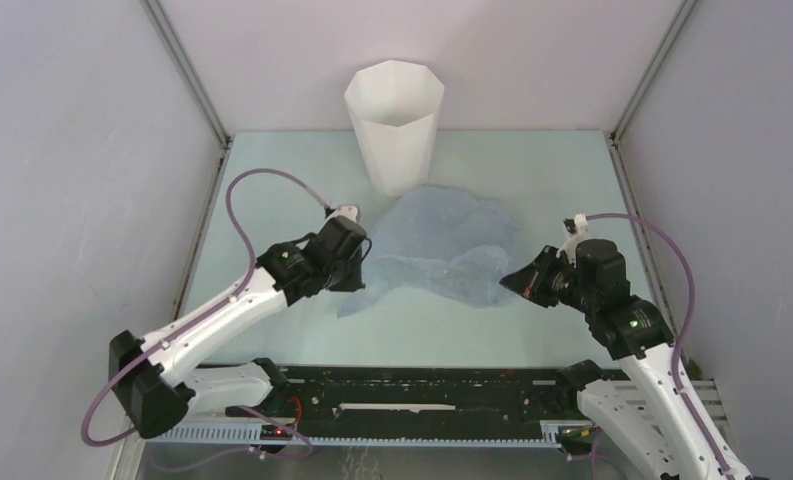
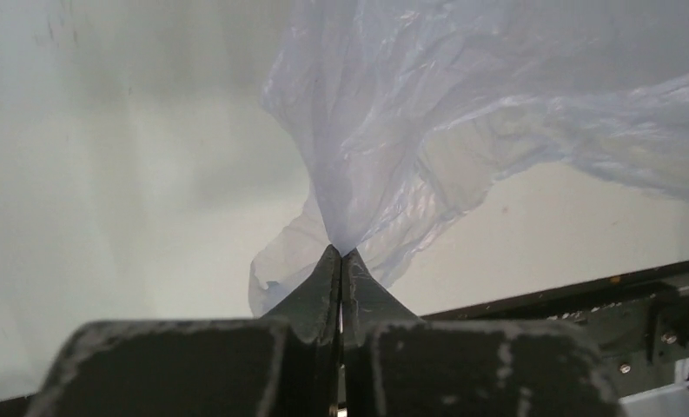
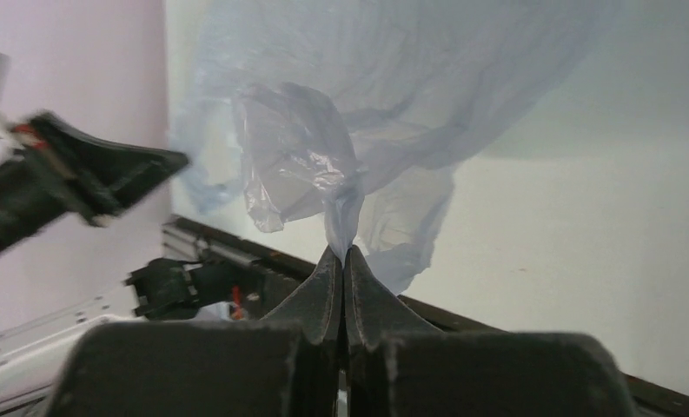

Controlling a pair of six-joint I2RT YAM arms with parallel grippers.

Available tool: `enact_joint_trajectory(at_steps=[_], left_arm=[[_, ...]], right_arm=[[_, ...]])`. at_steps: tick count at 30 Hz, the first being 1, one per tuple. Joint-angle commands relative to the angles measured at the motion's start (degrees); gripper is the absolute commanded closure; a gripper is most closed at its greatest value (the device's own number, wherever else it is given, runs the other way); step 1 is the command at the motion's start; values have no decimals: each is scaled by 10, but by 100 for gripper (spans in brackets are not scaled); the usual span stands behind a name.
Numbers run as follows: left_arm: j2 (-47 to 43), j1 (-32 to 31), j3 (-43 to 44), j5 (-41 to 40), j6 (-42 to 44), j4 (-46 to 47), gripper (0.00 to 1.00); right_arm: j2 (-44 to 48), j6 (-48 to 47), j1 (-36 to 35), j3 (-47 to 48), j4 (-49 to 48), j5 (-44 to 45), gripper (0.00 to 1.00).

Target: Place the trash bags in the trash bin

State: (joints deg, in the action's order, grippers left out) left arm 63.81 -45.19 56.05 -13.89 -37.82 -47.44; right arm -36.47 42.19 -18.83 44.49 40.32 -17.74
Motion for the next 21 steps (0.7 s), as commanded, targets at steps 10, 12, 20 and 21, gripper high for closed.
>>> enact_joint_trajectory(at_steps=[10, 12, 20, 21], left_arm=[[153, 158, 430, 118, -23, 1, 100], [131, 121, 544, 65, 17, 5, 100], [-110, 32, 241, -94, 33, 167, 100], [-121, 43, 178, -96, -1, 141, 100]], right_arm=[[-248, -133, 27, 325, 38, -12, 100], [-290, -166, 5, 513, 118, 22, 100], [-122, -200, -153, 363, -2, 160, 100], [-106, -178, -150, 293, 2, 167, 100]])
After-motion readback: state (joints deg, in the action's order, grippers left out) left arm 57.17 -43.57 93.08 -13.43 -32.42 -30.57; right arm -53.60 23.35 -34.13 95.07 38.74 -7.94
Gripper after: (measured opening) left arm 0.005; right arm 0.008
